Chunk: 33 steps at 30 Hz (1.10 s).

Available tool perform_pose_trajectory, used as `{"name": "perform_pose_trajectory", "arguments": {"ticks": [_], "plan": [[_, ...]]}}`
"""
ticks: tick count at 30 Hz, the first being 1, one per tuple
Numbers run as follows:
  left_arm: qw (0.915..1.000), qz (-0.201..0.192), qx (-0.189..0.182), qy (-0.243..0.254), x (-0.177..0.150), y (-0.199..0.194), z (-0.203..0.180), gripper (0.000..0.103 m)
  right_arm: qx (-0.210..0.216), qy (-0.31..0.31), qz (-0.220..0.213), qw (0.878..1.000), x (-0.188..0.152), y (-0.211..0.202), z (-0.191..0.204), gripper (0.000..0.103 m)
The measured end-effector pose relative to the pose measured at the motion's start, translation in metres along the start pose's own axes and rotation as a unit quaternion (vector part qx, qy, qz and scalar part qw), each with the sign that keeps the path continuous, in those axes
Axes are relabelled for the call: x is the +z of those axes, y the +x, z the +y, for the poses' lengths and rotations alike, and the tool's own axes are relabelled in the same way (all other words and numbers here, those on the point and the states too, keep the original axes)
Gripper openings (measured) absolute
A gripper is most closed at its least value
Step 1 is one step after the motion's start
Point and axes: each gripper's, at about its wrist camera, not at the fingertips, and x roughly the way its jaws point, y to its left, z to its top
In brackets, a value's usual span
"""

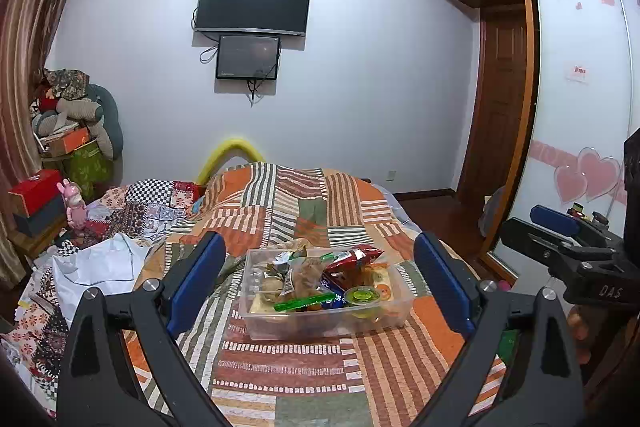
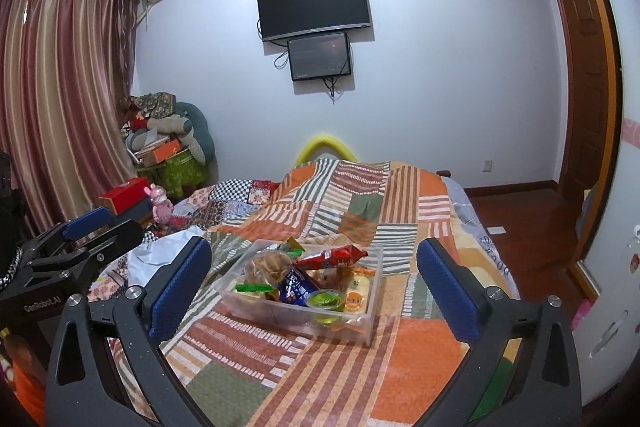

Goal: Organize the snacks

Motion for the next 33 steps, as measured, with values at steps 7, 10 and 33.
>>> {"name": "perform_pose_trajectory", "arguments": {"ticks": [7,10,33], "plan": [[1.0000,0.001,-0.007,-0.001,-0.0001,-0.0004,-0.0005,0.096,0.004,-0.003,-0.003,1.000,0.0039,-0.0028,0.0029,0.102],[1.0000,0.001,-0.009,0.000,-0.0009,-0.0002,0.0000,0.096,0.005,-0.003,-0.004,1.000,0.0052,-0.0033,0.0032,0.102],[1.0000,-0.005,-0.003,0.003,0.0001,0.0008,-0.0007,0.102,0.007,-0.003,-0.006,1.000,0.0076,-0.0013,0.0051,0.103]]}}
